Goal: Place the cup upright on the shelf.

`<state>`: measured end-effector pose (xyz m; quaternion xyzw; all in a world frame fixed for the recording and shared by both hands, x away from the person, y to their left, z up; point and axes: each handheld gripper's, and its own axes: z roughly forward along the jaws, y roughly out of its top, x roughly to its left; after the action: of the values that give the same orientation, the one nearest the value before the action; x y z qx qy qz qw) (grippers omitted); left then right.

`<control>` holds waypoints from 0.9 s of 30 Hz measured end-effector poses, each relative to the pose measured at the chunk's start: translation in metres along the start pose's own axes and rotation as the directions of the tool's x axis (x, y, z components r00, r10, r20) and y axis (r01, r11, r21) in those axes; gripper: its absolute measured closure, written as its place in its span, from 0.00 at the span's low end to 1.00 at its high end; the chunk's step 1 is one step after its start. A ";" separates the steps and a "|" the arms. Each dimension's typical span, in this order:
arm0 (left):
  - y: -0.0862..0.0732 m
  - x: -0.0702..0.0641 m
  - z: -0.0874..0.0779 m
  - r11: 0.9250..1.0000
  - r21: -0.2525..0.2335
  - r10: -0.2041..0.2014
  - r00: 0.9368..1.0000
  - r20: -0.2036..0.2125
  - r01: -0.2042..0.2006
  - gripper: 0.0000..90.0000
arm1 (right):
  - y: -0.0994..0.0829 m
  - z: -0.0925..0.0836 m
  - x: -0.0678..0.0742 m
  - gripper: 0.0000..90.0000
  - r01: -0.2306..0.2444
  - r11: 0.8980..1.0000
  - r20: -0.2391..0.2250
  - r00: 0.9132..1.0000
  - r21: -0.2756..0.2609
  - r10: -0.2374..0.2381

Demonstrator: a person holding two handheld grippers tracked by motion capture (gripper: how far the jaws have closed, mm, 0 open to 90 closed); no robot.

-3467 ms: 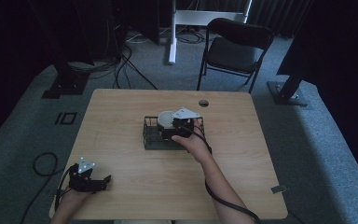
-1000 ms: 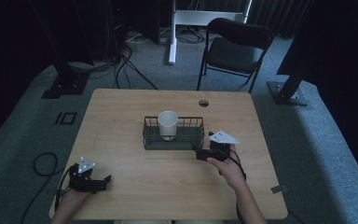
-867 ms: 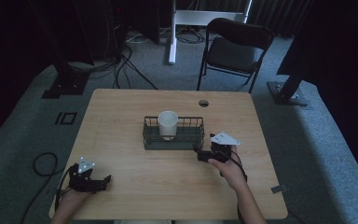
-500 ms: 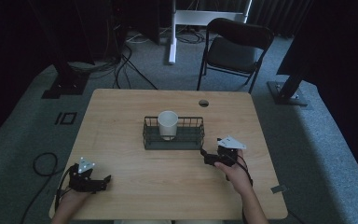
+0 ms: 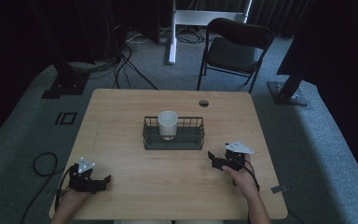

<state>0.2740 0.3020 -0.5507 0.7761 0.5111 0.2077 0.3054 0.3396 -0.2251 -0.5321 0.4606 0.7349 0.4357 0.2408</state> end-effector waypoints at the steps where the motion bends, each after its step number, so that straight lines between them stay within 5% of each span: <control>1: 0.000 0.000 0.000 1.000 0.000 0.000 1.000 0.000 0.000 0.00 | -0.001 -0.001 -0.001 0.14 -0.004 1.000 0.003 1.000 0.001 0.004; 16: 0.000 0.000 0.000 1.000 0.000 0.000 1.000 0.000 0.000 0.00 | -0.013 -0.012 -0.019 0.14 -0.050 0.998 0.084 0.995 0.024 0.047; 21: 0.000 0.000 0.000 1.000 0.000 0.000 1.000 0.000 0.000 0.00 | -0.022 -0.015 -0.031 0.14 -0.074 0.995 0.165 0.984 0.068 0.062; 27: 0.000 0.000 0.000 1.000 0.000 0.000 1.000 0.000 0.000 0.00 | -0.029 -0.019 -0.038 0.14 -0.108 0.988 0.204 0.975 0.112 0.084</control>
<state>0.2739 0.3020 -0.5507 0.7761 0.5111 0.2078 0.3054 0.3295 -0.2724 -0.5491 0.5506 0.7094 0.3529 0.2629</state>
